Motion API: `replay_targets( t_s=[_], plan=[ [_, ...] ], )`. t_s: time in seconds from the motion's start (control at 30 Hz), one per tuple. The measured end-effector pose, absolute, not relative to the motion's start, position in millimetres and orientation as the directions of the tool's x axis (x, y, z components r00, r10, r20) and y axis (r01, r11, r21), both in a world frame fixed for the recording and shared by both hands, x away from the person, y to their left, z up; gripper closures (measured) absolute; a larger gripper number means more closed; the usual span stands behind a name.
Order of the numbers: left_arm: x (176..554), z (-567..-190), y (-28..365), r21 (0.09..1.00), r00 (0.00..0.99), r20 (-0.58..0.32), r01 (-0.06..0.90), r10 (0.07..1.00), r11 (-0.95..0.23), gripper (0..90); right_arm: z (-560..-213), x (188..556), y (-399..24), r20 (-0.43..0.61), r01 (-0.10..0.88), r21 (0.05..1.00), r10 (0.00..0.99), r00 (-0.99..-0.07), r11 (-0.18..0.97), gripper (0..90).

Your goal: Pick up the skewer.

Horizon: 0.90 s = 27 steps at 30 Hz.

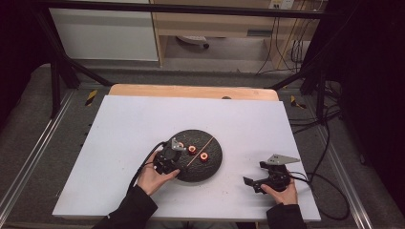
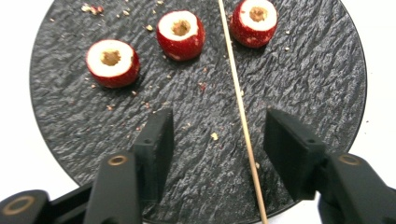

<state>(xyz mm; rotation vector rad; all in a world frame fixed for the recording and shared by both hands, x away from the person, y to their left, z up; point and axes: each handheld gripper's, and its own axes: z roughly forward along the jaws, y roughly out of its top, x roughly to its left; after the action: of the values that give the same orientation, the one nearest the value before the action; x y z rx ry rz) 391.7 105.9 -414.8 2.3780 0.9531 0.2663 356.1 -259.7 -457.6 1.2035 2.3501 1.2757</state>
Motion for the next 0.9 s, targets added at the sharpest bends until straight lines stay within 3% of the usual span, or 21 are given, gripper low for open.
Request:
replay_targets(
  t_s=[0.4, 0.9],
  plan=[
    [392.1, -415.9, 93.8, 0.517, 0.736, -0.005, 0.582, 0.677, -0.628, 67.1, -458.1, 356.3, -259.3, 0.188, 0.560, 0.775, 0.739, -0.647, 0.293, 0.7],
    [395.9, -417.7, 85.9, 0.488, 0.719, -0.026, 0.616, 0.695, -0.619, 83.0, -458.4, 356.3, -259.0, 0.193, 0.564, 0.772, 0.738, -0.646, 0.292, 0.6]
  ],
)
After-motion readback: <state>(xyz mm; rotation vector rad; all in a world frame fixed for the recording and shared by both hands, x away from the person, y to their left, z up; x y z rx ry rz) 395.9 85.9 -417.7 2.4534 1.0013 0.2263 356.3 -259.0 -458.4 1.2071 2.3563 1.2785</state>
